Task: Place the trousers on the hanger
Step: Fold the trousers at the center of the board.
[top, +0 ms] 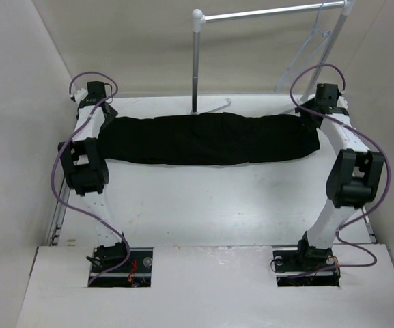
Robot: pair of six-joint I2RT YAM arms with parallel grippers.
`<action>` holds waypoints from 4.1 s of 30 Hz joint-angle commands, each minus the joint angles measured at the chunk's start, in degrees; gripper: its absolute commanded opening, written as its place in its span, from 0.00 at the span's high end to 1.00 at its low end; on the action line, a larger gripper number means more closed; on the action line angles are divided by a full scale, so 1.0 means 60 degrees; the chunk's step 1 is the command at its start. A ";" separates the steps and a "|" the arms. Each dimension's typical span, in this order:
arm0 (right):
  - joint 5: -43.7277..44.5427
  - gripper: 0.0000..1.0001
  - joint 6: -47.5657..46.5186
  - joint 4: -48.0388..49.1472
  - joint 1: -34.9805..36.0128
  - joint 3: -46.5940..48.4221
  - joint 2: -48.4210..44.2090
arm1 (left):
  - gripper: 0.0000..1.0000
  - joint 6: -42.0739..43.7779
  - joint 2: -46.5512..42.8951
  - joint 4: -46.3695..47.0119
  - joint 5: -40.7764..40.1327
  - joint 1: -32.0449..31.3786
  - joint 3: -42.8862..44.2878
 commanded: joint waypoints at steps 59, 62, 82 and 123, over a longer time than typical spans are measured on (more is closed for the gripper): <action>-0.0432 0.17 -0.0446 -0.0716 -0.2041 -0.9523 -1.0864 | 0.24 -0.2279 -0.9136 0.0355 -0.0241 0.1089 -0.9982; -0.0386 0.10 -0.0344 -0.0325 -0.2099 -0.9652 -1.0545 | 0.24 -0.2483 -0.9548 0.0237 -0.0402 -0.0198 -0.9556; -0.1602 0.33 0.0739 0.2956 -0.2466 -0.9317 -0.4583 | 0.25 -0.2777 -0.9944 0.1789 0.0725 -0.3719 -1.0463; 0.4564 0.68 -0.1897 -0.0104 0.9837 0.0715 -0.2245 | 0.25 -0.2148 -1.1262 -0.0262 0.0065 -0.3721 -0.8148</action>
